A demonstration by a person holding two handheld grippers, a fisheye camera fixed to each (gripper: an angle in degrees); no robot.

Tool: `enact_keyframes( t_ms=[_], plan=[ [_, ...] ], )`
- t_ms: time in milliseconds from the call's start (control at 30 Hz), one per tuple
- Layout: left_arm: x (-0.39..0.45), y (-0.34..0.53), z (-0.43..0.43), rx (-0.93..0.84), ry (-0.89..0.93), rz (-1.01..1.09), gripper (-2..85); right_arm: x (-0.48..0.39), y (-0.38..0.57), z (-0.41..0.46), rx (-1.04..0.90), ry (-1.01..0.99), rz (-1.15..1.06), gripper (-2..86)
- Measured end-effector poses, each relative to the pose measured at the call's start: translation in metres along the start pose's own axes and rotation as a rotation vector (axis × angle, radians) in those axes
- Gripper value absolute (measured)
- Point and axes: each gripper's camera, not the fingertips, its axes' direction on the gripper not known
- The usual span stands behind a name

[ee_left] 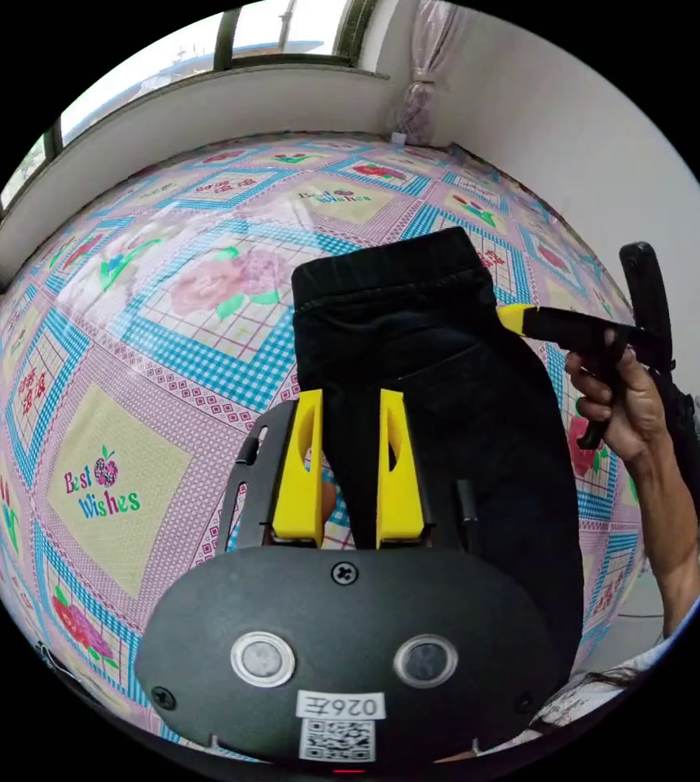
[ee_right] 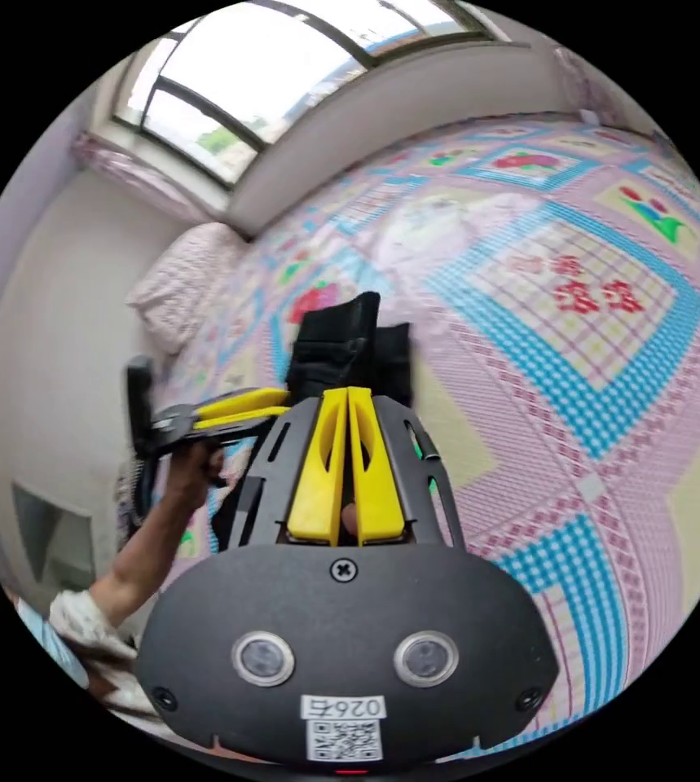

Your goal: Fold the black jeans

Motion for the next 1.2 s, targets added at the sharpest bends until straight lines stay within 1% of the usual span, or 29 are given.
enact_keyframes(
  t_ms=[33, 67, 100, 133, 167, 233, 300, 400, 467, 500, 533, 600, 633, 667, 700, 733, 767, 800, 833, 867, 900, 933, 967, 1033, 1100, 1133, 1200],
  plan=[
    [-0.002, -0.002, -0.004, -0.02, 0.002, -0.049, 3.6, -0.003, 0.002, -0.002, 0.007, -0.065, -0.024, -0.7],
    [-0.001, 0.003, -0.013, 0.02, -0.049, -0.07, 0.6, -0.011, 0.004, -0.004, -0.001, -0.136, -0.081, -0.8],
    [0.001, 0.006, -0.019, 0.052, -0.051, -0.075, 0.2, -0.021, 0.006, -0.004, -0.028, -0.119, -0.132, -0.9],
    [0.004, 0.013, -0.029, 0.12, -0.038, -0.083, -0.4, -0.025, 0.007, -0.004, -0.036, -0.102, -0.152, -0.9],
    [0.008, 0.018, -0.037, 0.176, 0.0, -0.078, -0.7, -0.03, 0.012, -0.011, -0.015, -0.087, -0.184, -0.9],
    [0.018, 0.019, -0.038, 0.206, 0.074, -0.045, -0.9, -0.026, 0.018, -0.02, 0.019, -0.081, -0.182, -0.9],
    [0.035, 0.012, -0.027, 0.17, 0.083, 0.016, -0.9, -0.005, 0.018, -0.012, -0.014, -0.102, -0.117, -0.9],
    [0.058, -0.003, 0.018, -0.012, -0.06, 0.115, -1.0, 0.011, 0.016, 0.015, -0.104, -0.186, -0.074, -1.0],
    [0.063, 0.002, 0.03, 0.011, -0.101, 0.173, -1.0, 0.011, 0.01, 0.017, -0.136, -0.132, -0.074, -1.0],
    [0.062, 0.002, 0.032, 0.006, -0.101, 0.178, -1.0, 0.015, 0.005, 0.009, -0.113, -0.036, -0.024, -1.0],
    [0.06, 0.004, 0.034, 0.01, -0.093, 0.19, -1.0, 0.016, 0.004, 0.003, -0.091, 0.019, -0.009, -1.0],
    [0.051, 0.005, 0.032, 0.0, -0.046, 0.152, -1.0, 0.013, 0.01, -0.02, -0.05, 0.306, 0.033, -0.9],
    [0.044, 0.009, 0.025, 0.004, -0.007, 0.105, -1.0, 0.008, 0.014, -0.025, -0.041, 0.343, 0.02, -0.9],
    [0.04, 0.02, 0.012, 0.068, 0.042, 0.091, -1.0, -0.007, 0.028, -0.036, -0.002, 0.337, -0.036, -0.9],
    [0.039, 0.029, 0.003, 0.115, 0.071, 0.093, -1.0, -0.028, 0.048, -0.044, 0.043, 0.254, -0.123, -0.9],
    [0.037, 0.049, -0.012, 0.21, 0.129, 0.101, -1.0, -0.039, 0.06, -0.046, 0.056, 0.205, -0.169, -0.9],
    [0.037, 0.068, -0.019, 0.266, 0.174, 0.111, -1.0, -0.06, 0.084, -0.043, 0.045, 0.127, -0.251, -0.9],
    [0.037, 0.077, -0.019, 0.278, 0.188, 0.116, -1.0, -0.077, 0.108, -0.03, -0.022, 0.112, -0.322, -0.9],
    [0.038, 0.091, -0.009, 0.247, 0.193, 0.12, -1.0, -0.083, 0.118, -0.02, -0.074, 0.148, -0.353, -0.9],
    [0.039, 0.1, 0.013, 0.127, 0.194, 0.115, -1.0, -0.086, 0.137, 0.008, -0.229, 0.323, -0.4, -0.9],
    [0.039, 0.104, 0.025, 0.051, 0.201, 0.107, -1.0, -0.092, 0.152, 0.004, -0.163, 0.354, -0.459, -0.9],
    [0.039, 0.12, 0.034, 0.007, 0.211, 0.07, -1.0, -0.094, 0.153, -0.002, -0.148, 0.373, -0.428, -0.9],
    [0.041, 0.142, 0.023, 0.081, 0.239, 0.057, -1.0, -0.098, 0.155, -0.012, -0.185, 0.429, -0.358, -0.9],
    [0.044, 0.176, -0.001, 0.162, 0.313, 0.052, -1.0, -0.12, 0.173, -0.043, -0.113, 0.479, -0.354, -0.9],
    [0.048, 0.219, -0.029, 0.255, 0.362, 0.029, -1.0, -0.169, 0.229, -0.111, 0.12, 0.459, -0.42, -0.7],
    [0.05, 0.25, -0.048, 0.314, 0.396, 0.01, -0.9, -0.183, 0.249, -0.131, 0.192, 0.451, -0.445, -0.6],
    [0.055, 0.295, -0.077, 0.419, 0.446, 0.01, -0.9, -0.236, 0.34, -0.206, 0.498, 0.41, -0.565, 0.2]
  ],
)
